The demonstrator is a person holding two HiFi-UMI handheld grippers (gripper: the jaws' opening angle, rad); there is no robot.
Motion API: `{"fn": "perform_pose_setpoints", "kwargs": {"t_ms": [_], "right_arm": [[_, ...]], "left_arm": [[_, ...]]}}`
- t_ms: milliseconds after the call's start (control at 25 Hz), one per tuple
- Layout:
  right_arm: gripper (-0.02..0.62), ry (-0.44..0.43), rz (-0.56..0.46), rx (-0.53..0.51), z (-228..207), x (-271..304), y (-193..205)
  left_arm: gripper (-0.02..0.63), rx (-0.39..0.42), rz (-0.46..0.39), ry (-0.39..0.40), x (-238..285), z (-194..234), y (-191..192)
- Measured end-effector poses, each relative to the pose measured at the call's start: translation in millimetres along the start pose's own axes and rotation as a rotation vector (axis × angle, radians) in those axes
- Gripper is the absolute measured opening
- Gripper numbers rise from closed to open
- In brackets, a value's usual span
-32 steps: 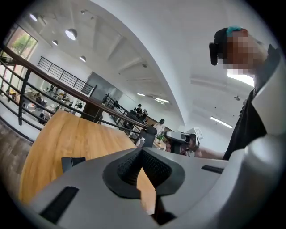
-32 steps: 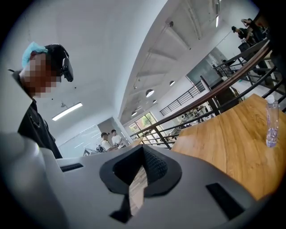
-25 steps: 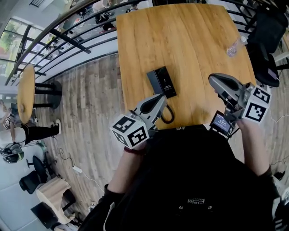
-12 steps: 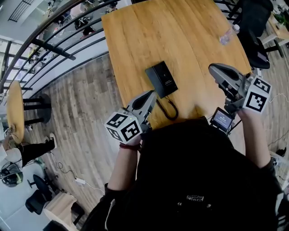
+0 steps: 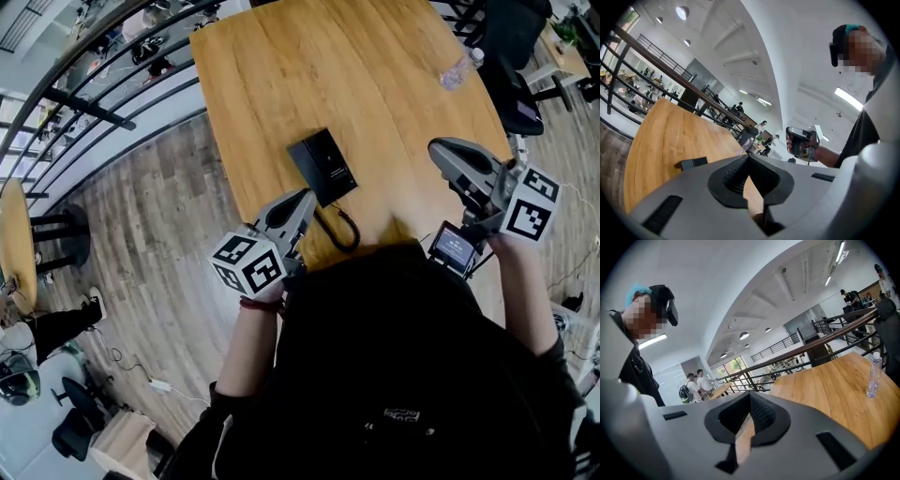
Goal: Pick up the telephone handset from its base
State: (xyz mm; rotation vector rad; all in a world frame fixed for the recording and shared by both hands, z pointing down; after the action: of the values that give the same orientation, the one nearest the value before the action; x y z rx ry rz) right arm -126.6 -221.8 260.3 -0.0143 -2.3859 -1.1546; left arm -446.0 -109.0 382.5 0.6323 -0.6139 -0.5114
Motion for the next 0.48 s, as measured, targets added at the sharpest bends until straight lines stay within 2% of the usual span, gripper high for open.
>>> {"fn": "perform_pose_setpoints", "kwargs": {"t_ms": [240,360,480], "right_arm": [[0.015,-0.032,0.035,0.005,-16,11,-4],[0.015,-0.054,0.051,0.000,-20,19,-10],[0.015,-0.063,0.071,0.003,-24,24,-12]], "left_arm": [[0.005,-0.034,-0.026,-0.030,8,1,0],[0.005,-0.041,-0.005,-0.046,10,9,0],[0.005,-0.038,0.024,-0.029,12,15,3]]}}
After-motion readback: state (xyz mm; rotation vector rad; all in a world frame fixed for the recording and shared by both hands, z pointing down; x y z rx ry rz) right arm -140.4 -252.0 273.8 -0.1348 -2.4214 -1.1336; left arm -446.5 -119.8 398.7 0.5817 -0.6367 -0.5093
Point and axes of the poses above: the fingertips, and each gripper's own axes: x forward along the fingers, z to its left, y out of its underside, the point moved 10 cm from there along -x, backward along the fingers, and after that the axes turned 12 degrees about z, right-handed, at the moved point
